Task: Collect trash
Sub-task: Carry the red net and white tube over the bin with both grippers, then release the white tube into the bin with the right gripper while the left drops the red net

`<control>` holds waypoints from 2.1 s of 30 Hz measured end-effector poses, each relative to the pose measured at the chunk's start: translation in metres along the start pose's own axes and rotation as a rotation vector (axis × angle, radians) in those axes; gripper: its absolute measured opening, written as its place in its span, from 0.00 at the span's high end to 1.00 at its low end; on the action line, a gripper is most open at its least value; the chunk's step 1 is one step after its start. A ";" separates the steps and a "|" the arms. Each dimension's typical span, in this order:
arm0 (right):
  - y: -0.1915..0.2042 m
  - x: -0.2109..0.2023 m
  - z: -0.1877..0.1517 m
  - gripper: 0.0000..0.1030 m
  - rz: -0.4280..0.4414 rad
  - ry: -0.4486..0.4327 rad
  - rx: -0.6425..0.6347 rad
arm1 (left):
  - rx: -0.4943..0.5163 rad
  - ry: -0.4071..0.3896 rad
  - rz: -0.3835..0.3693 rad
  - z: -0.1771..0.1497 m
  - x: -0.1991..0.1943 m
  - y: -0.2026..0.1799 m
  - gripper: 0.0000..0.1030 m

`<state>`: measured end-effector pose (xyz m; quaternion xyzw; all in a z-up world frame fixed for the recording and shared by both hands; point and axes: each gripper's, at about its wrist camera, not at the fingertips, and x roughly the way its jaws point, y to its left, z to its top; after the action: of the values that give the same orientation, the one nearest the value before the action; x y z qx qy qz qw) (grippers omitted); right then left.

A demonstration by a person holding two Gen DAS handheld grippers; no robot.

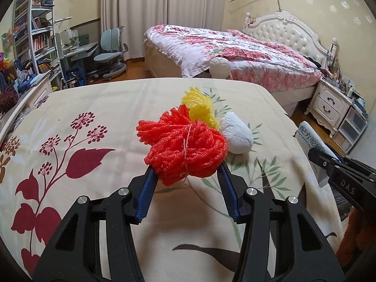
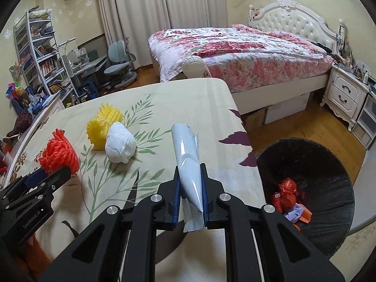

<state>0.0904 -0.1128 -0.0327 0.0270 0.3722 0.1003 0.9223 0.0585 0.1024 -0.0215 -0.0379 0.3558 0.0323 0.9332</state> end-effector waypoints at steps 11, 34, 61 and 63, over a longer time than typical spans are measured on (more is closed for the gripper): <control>-0.045 -0.032 -0.018 0.85 -0.086 -0.041 0.062 | 0.067 -0.030 -0.084 -0.009 -0.015 -0.053 0.51; -0.130 -0.048 -0.024 0.85 -0.299 -0.096 0.184 | 0.230 -0.048 -0.205 -0.005 0.007 -0.165 0.51; -0.180 -0.012 -0.025 0.85 -0.358 -0.061 0.295 | 0.333 -0.009 -0.223 0.006 0.057 -0.241 0.50; -0.181 -0.011 -0.024 0.85 -0.360 -0.058 0.299 | 0.337 -0.003 -0.224 0.006 0.059 -0.243 0.50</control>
<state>0.0964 -0.2929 -0.0651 0.0996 0.3551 -0.1227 0.9214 0.1278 -0.1364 -0.0448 0.0792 0.3483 -0.1318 0.9247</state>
